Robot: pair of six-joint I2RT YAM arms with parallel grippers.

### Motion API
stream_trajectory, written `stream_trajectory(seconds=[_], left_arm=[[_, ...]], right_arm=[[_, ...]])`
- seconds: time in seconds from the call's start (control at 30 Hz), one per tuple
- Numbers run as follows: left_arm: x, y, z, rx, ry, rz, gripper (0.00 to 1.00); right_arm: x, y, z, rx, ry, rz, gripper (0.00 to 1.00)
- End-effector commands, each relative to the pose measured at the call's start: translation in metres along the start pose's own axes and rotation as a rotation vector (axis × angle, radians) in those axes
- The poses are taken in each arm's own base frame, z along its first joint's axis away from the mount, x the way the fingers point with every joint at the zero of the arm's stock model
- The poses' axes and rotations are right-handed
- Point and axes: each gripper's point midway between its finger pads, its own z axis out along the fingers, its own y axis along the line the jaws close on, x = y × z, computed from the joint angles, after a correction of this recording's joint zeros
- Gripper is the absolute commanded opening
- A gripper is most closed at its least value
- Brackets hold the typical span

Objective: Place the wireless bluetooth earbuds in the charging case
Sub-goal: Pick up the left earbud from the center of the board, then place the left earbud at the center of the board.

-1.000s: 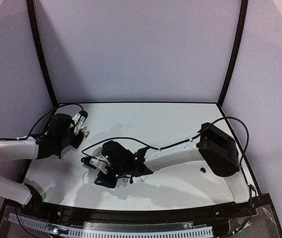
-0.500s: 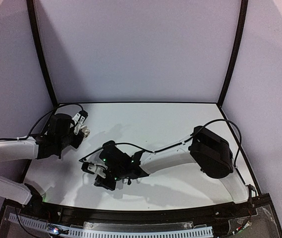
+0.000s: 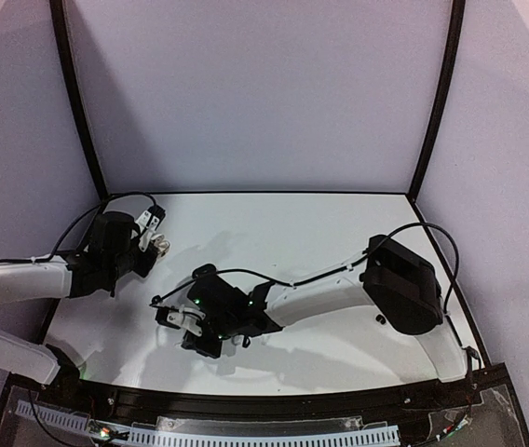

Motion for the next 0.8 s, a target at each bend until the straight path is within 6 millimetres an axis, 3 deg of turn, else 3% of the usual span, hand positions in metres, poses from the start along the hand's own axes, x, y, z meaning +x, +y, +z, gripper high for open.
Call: stream_trajectory(seconds=[0.0,0.07,0.17,0.27,0.37,0.47,0.57,0.67,0.77], left_arm=[[-0.026,0.004,-0.007,0.033,-0.067,-0.030,0.01],[-0.033,-0.005,-0.009,0.094,-0.078,-0.043,0.01],[-0.048,-0.025,-0.014,0.217,-0.120,-0.049,0.01],[-0.058,-0.046,-0.020,0.322,-0.149,-0.026,0.01],[-0.062,-0.064,-0.019,0.388,-0.154,-0.007,0.01],[-0.064,-0.077,-0.019,0.423,-0.156,0.008,0.01],[-0.067,-0.090,-0.022,0.453,-0.169,0.037,0.01],[-0.063,-0.117,-0.030,0.527,-0.199,0.126,0.01],[-0.063,-0.132,-0.037,0.531,-0.256,0.194,0.01]], right_arm=[[-0.019,-0.015,-0.045,0.128,0.018,-0.053,0.00],[-0.039,-0.028,-0.077,0.218,-0.003,-0.087,0.00],[-0.047,-0.051,-0.118,0.375,0.029,-0.145,0.00],[-0.049,-0.063,-0.156,0.482,0.061,-0.196,0.00],[-0.041,-0.063,-0.179,0.476,0.041,-0.098,0.00],[-0.016,-0.057,-0.189,0.432,0.053,0.075,0.00],[0.016,-0.036,-0.190,0.370,0.095,0.168,0.00],[0.060,-0.013,-0.189,0.293,0.151,0.318,0.00],[0.078,-0.009,-0.194,0.302,0.180,0.454,0.00]])
